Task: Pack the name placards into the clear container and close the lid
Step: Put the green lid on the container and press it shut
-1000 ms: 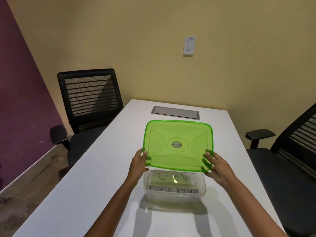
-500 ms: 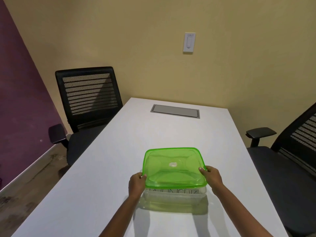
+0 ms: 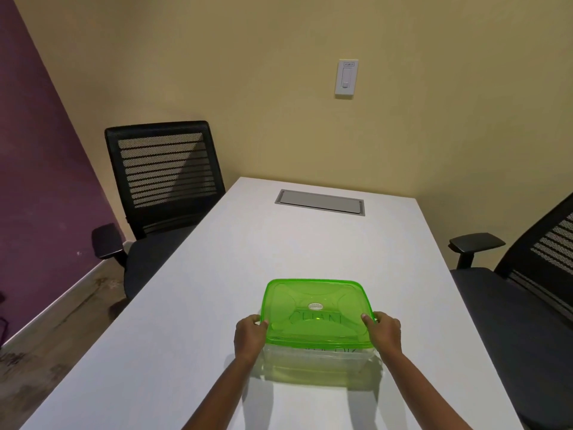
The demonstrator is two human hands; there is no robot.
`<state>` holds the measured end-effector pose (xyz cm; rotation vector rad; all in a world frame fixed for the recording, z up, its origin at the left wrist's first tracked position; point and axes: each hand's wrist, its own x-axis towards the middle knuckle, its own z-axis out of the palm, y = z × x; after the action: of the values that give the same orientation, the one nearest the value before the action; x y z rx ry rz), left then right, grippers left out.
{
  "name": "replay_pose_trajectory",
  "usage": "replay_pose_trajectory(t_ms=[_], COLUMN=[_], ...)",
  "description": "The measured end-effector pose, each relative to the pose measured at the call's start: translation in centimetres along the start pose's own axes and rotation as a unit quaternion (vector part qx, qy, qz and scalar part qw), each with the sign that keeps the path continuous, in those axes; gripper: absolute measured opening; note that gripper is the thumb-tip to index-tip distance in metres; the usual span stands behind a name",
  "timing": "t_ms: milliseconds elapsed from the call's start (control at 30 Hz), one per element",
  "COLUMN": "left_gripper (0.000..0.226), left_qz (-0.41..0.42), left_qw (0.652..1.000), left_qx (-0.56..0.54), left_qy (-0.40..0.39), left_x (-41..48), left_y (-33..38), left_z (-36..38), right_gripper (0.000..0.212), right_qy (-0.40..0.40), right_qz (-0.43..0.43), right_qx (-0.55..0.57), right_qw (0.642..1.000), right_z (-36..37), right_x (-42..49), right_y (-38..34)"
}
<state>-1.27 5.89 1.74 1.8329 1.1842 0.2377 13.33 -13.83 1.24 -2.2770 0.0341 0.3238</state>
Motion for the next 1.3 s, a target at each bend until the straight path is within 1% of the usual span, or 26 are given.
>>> replay_pose_trajectory(t_ms=[200,333,400,500,567,633,700,767,800,867,933,967,1133,1200,1300], left_gripper=[0.038,0.04,0.038,0.017,0.014,0.012,0.01,0.024,0.026,0.009,0.021,0.025,0.029,0.029,0.029], left_qz=[-0.008,-0.024,-0.053,-0.125,-0.155,-0.165,-0.165,-0.161,-0.157,-0.15,-0.145,-0.143,-0.15,-0.15,-0.144], left_qw=[1.0,0.999,0.994,0.962,0.941,0.931,0.929,0.934,0.937,0.944,0.944,0.943,0.934,0.936,0.94], left_qx=[-0.018,-0.038,-0.091,-0.229,-0.289,-0.317,-0.322,-0.314,-0.308,-0.29,-0.293,-0.301,-0.322,-0.318,-0.306], left_qy=[-0.004,-0.011,-0.029,-0.075,-0.081,-0.079,-0.07,-0.058,-0.055,-0.046,-0.029,-0.024,-0.032,-0.036,-0.036], left_x=[-0.4,-0.7,-0.8,-1.0,-0.8,-0.7,-0.5,-0.2,-0.2,-0.4,-0.5,-0.6,-0.7,-0.8,-0.9], left_y=[-0.5,-1.2,-1.7,-2.1,-2.1,-2.0,-2.1,-2.4,-2.6,-3.0,-3.2,-3.2,-3.0,-3.0,-2.8], left_z=[0.2,0.4,0.6,0.8,0.9,0.9,1.0,1.2,1.4,1.7,2.0,2.1,1.7,1.6,1.6], right_gripper=[0.044,0.04,0.039,0.035,0.037,0.039,0.04,0.039,0.038,0.032,0.023,0.022,0.026,0.027,0.023], right_qy=[-0.006,-0.025,-0.047,-0.068,-0.062,-0.058,-0.058,-0.058,-0.058,-0.059,-0.055,-0.052,-0.053,-0.056,-0.062], right_qz=[0.009,0.007,0.037,0.081,0.085,0.089,0.093,0.096,0.097,0.097,0.098,0.098,0.104,0.119,0.144], right_qx=[-0.031,0.02,0.084,0.18,0.204,0.215,0.218,0.229,0.236,0.244,0.249,0.25,0.252,0.271,0.328], right_qw=[0.999,0.999,0.995,0.978,0.973,0.971,0.97,0.967,0.965,0.963,0.962,0.962,0.961,0.954,0.931], right_z=[-0.1,-0.2,-0.2,-0.3,-0.2,-0.1,0.0,0.1,0.0,0.0,0.0,0.0,-0.1,-0.1,0.0], right_x=[-0.5,-0.7,-1.0,-1.5,-1.5,-1.4,-1.4,-1.5,-1.5,-1.6,-1.7,-1.8,-2.1,-2.1,-2.4], right_y=[1.2,2.3,3.3,4.2,4.4,4.3,4.3,4.2,4.2,4.3,4.4,4.5,4.3,4.4,4.5])
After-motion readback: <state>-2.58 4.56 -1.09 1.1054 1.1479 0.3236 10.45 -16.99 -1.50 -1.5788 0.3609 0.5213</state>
